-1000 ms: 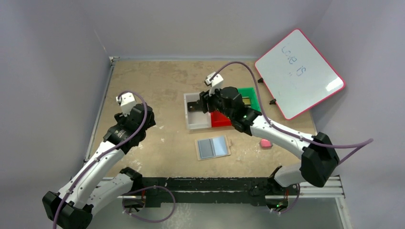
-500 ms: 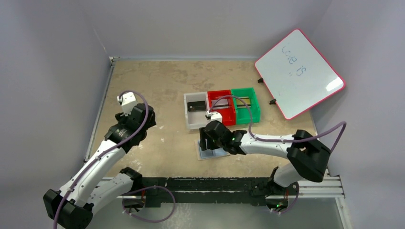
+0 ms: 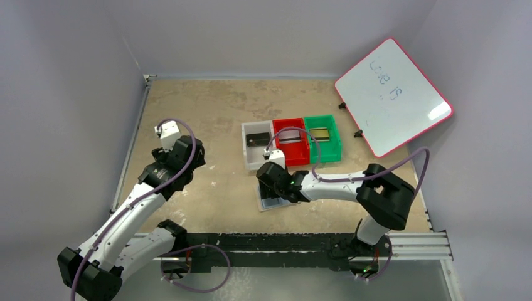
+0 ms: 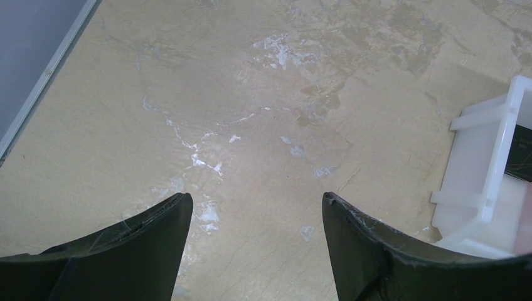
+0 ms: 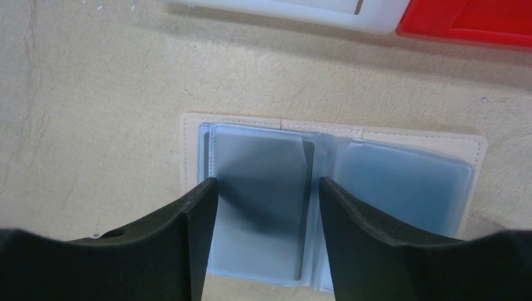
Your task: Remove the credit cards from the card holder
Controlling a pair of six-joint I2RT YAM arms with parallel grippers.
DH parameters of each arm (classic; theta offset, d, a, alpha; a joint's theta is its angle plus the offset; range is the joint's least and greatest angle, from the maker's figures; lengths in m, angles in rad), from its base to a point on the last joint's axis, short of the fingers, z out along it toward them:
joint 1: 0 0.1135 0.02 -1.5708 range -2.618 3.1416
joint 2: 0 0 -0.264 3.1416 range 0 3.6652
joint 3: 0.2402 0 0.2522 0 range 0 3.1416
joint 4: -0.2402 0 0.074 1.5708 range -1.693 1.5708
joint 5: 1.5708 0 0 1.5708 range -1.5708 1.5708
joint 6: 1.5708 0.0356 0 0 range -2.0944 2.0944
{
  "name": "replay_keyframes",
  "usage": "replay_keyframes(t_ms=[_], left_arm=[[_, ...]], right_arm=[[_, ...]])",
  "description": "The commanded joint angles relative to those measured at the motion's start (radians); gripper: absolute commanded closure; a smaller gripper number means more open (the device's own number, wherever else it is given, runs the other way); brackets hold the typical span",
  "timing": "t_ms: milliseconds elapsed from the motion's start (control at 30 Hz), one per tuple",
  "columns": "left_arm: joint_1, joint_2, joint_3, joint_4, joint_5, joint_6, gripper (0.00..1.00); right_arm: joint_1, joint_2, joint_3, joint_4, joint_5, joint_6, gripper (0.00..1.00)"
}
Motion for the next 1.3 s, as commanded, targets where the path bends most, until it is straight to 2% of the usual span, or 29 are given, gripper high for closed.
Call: replay_keyframes(t_ms=[0,167,300,467,567,800,933,1100,1267], left_arm=[[0.006,-0.005,0.009,0.014,-0.012,0.001,0.25],[0.006,-0.006,0.011,0.014,-0.012,-0.001,0.25],[0.006,-0.010,0.008,0.013,-0.011,-0.001,0.25],[0.006,-0.009,0.008,0.016,-0.009,0.001,0.25],[0.005,-0.007,0.006,0.019,-0.002,0.001,0.25],[0.006,0.004,-0.013,0.067,0.093,0.038,0.25],[0.006,0.043,-0.004,0.076,0.152,0.052,0.26],[0.006,0.042,-0.053,0.176,0.343,0.031,0.26],[0.002,0.031,-0.209,0.453,0.671,-0.093,0.29]], right_arm=[[0.029,0.069,0.043,-0.099,0.094,0.038,0.39],[0.060,0.123,0.084,-0.167,0.155,0.048,0.45],[0.066,0.134,0.089,-0.167,0.164,0.050,0.57],[0.066,0.127,0.072,-0.146,0.136,0.063,0.66],[0.065,0.118,0.050,-0.109,0.102,0.061,0.72],[0.032,0.074,-0.020,0.041,0.004,0.056,1.00],[-0.020,0.044,-0.084,0.139,-0.080,0.060,1.00],[-0.114,-0.028,-0.208,0.331,-0.249,0.066,1.00],[-0.168,-0.062,-0.303,0.450,-0.313,0.120,1.00]])
